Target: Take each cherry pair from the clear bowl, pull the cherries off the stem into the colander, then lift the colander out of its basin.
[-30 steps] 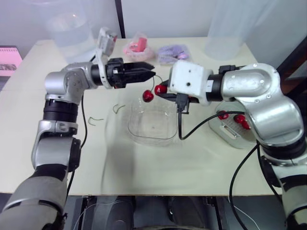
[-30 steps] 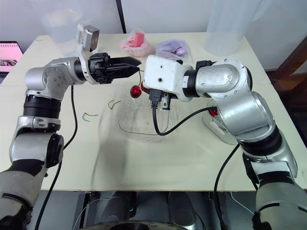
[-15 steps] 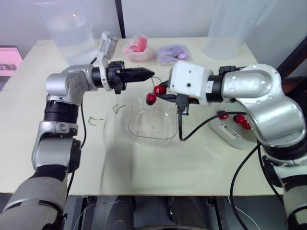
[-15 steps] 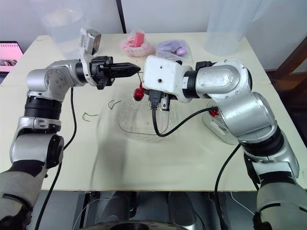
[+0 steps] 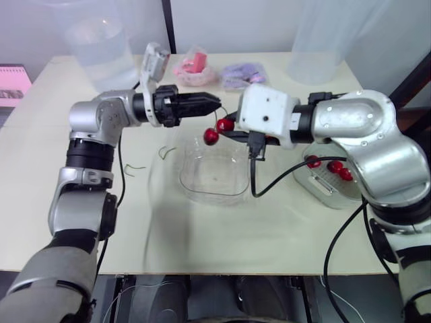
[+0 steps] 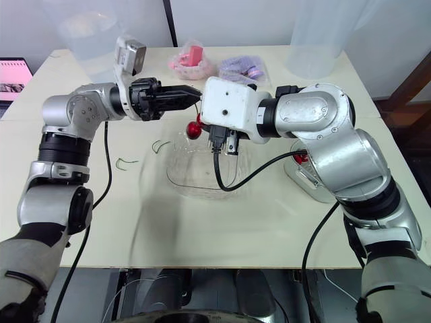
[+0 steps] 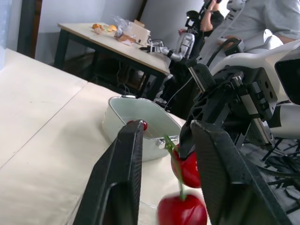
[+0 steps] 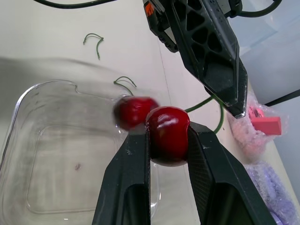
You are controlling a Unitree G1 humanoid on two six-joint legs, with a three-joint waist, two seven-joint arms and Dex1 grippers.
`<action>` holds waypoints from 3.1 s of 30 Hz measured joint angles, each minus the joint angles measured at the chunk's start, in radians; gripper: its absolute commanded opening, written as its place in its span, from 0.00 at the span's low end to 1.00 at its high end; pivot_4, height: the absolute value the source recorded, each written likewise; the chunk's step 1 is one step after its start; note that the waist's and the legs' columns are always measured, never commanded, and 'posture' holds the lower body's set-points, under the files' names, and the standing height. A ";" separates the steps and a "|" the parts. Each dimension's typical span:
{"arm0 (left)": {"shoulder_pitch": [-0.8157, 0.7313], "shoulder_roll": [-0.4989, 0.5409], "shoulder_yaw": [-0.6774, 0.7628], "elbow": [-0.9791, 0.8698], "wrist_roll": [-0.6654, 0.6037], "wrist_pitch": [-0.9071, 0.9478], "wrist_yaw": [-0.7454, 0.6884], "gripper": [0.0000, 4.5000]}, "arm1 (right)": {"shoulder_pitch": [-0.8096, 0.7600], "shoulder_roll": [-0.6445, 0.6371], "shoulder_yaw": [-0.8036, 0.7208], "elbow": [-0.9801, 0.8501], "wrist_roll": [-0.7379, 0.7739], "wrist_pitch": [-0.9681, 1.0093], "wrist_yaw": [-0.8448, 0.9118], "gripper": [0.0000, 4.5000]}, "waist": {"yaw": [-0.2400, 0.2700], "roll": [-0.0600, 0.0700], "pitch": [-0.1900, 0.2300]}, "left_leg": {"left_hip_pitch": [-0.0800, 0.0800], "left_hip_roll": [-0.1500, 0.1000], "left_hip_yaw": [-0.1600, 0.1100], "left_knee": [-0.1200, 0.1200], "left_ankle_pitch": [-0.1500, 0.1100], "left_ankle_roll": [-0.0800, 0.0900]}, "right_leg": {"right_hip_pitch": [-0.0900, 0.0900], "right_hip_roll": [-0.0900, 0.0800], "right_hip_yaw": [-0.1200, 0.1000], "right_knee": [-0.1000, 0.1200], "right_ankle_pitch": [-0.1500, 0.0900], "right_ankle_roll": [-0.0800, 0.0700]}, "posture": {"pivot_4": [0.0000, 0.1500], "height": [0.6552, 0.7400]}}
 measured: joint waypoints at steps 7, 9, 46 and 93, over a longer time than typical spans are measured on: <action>0.013 0.000 0.000 0.000 0.000 0.004 0.010 0.41 | -0.002 0.000 0.000 -0.001 0.004 0.001 -0.001 0.16 | 0.000 0.000 0.000 | 0.000 0.000 0.000 0.000 0.000 0.000 | 0.000 0.000 0.000 0.000 0.000 0.000 | 1.00 0.94; 0.014 0.000 0.001 0.000 0.000 0.009 0.018 0.41 | -0.004 0.000 0.000 -0.001 0.009 0.001 -0.001 0.16 | 0.000 0.000 0.000 | 0.000 0.000 0.000 0.000 0.000 0.000 | 0.000 0.000 0.000 0.000 0.000 0.000 | 1.00 0.94; -0.002 0.080 0.004 -0.021 0.056 -0.117 -0.050 0.00 | -0.040 0.200 -0.439 0.131 0.429 0.633 -0.078 0.99 | 0.000 0.000 0.000 | 0.000 0.000 0.000 0.000 0.000 0.001 | 0.000 0.000 0.000 0.000 0.000 0.000 | 1.00 0.94; -0.040 0.044 0.010 -0.103 -0.018 -0.004 0.001 0.00 | 0.014 0.481 -0.590 0.313 0.832 0.719 -0.612 0.16 | -0.003 0.000 0.000 | 0.000 0.000 0.000 -0.001 -0.001 0.001 | 0.000 0.000 0.000 0.001 0.000 0.000 | 1.00 0.94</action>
